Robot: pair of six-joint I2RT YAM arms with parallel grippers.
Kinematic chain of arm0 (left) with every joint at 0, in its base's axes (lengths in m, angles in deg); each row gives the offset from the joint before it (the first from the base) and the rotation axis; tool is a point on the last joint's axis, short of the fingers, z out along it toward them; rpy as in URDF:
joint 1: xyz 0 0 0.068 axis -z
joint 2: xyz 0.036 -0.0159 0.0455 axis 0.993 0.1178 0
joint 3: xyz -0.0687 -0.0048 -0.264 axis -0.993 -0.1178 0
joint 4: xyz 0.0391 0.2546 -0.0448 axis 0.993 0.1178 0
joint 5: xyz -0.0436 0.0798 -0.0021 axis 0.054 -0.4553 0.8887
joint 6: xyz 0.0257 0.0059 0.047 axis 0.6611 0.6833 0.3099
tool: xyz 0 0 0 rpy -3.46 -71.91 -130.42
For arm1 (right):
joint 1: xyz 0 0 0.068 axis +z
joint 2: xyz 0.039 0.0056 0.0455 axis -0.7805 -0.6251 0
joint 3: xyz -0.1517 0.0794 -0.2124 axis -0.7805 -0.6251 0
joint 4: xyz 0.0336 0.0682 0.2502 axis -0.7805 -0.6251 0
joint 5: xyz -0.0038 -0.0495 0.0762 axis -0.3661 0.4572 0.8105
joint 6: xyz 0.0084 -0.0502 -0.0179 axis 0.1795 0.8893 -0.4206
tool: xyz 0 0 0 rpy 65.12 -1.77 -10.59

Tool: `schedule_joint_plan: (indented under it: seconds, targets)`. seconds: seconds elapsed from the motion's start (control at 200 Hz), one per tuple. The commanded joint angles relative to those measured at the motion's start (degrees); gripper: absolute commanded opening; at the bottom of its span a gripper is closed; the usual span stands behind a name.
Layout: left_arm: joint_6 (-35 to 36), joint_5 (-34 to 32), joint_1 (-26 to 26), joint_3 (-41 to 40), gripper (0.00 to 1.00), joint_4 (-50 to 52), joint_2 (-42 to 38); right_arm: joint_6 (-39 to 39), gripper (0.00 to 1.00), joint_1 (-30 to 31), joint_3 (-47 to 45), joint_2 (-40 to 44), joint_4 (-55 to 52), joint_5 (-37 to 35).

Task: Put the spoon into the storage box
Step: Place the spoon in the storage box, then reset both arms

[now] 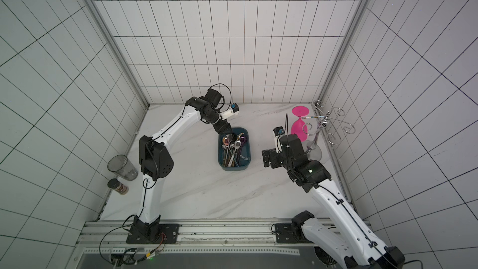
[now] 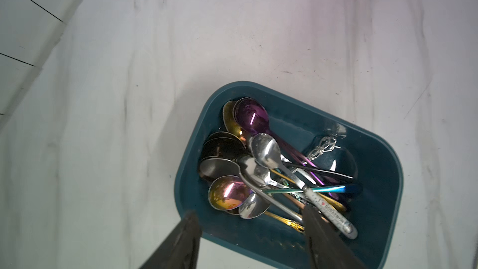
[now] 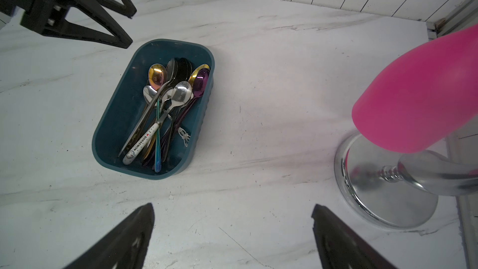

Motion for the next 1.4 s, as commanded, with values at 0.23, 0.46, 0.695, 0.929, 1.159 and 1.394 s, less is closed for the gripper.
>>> schedule_joint_plan:
  seconds: [0.23,0.46,0.695,0.929,1.159,1.394]
  targets:
    - [-12.23,-7.65,-6.12,-14.71,0.99,-15.91,-16.23,6.16,0.99,-0.59,-10.70,0.43,17.18,-11.57]
    - [-23.37,-11.82,-15.68,-36.74,0.99,-35.96,-29.30,12.69,0.99,-0.89,-17.47,1.63,28.74,-13.43]
    - [-29.22,-7.49,-25.53,-62.58,0.99,-55.58,-44.01,12.42,0.99,-1.42,-21.99,4.74,34.97,-15.30]
    - [-34.08,-6.78,-32.69,-75.75,0.99,-65.15,-48.79,10.09,0.99,-1.56,-26.94,8.58,37.75,-18.75]
    - [-33.35,-8.95,-33.95,-86.35,0.99,-75.19,-50.22,9.82,0.99,-1.56,-31.71,11.96,40.96,-22.88]
    - [-34.96,-10.94,-34.12,-95.94,0.99,-87.91,-50.59,10.17,0.99,-1.51,-34.23,13.68,43.79,-23.52]
